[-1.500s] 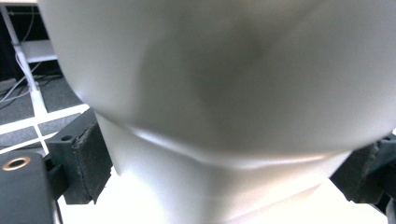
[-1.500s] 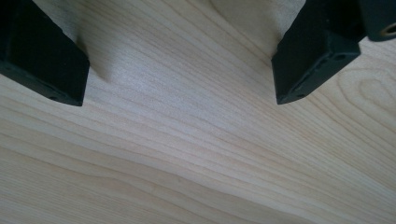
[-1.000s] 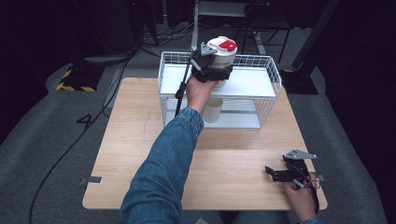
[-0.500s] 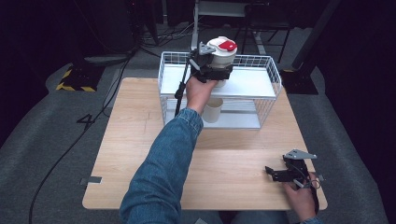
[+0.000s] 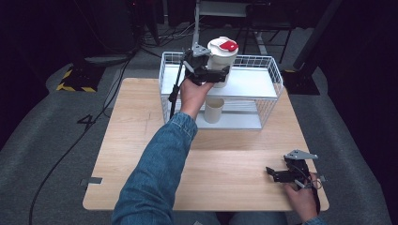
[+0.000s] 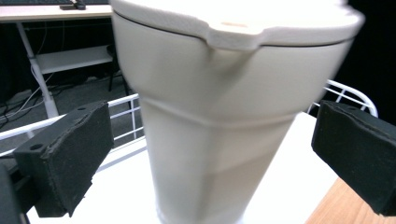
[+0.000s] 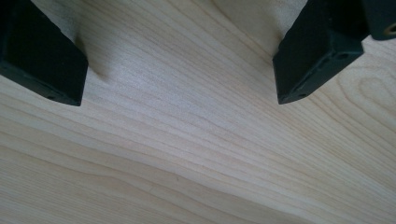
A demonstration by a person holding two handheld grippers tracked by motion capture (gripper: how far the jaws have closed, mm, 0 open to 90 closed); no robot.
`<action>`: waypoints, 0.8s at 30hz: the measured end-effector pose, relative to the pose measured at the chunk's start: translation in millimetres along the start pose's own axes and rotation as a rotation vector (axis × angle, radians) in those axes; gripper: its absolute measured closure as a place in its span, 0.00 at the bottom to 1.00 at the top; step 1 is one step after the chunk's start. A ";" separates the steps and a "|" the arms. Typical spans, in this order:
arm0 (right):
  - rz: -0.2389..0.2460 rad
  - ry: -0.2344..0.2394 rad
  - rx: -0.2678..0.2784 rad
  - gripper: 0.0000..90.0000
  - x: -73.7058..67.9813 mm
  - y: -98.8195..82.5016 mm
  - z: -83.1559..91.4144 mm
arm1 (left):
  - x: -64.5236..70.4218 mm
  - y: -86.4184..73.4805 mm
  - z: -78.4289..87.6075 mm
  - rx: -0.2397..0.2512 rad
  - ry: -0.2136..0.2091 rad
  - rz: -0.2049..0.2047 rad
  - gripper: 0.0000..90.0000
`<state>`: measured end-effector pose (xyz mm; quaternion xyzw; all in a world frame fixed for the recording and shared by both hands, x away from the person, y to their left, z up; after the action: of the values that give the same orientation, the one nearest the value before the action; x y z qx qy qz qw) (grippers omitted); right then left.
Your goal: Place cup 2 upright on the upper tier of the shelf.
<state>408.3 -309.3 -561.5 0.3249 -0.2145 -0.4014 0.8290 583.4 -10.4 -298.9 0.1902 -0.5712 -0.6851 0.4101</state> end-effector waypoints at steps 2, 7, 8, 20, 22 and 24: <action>0.001 0.002 0.000 0.03 -0.2 0.3 -0.4 | 1.4 -0.1 7.5 0.000 -0.005 -0.006 0.00; 0.005 0.008 0.001 0.03 -0.4 1.0 -1.1 | 7.1 -1.2 26.8 0.013 -0.021 -0.016 0.00; 0.007 0.008 0.000 0.03 -0.3 1.0 -1.2 | 8.0 -1.9 30.6 0.013 -0.024 -0.015 0.00; 0.016 0.014 0.000 0.03 -1.4 2.4 -2.6 | 22.8 -15.4 84.0 0.016 -0.066 -0.033 0.00; 0.016 0.015 0.001 0.03 -1.4 2.5 -2.6 | 24.5 -17.5 90.2 0.017 -0.072 -0.031 0.00; 0.016 0.014 0.001 0.03 -1.4 2.5 -2.6 | 26.3 -19.8 97.1 0.017 -0.076 -0.034 0.00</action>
<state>410.3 -306.1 -561.6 0.3263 -0.2112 -0.3925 0.8336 490.2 30.2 -285.4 0.1772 -0.5891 -0.6937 0.3746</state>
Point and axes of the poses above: each handheld gripper's, and its own axes: z roughly backward along the jaws, y roughly out of its top, x roughly to its right, the point moved 8 cm from there along -z, roughly forward along the jaws, and after that the axes turned 7 degrees about z, right-handed, at the moved point
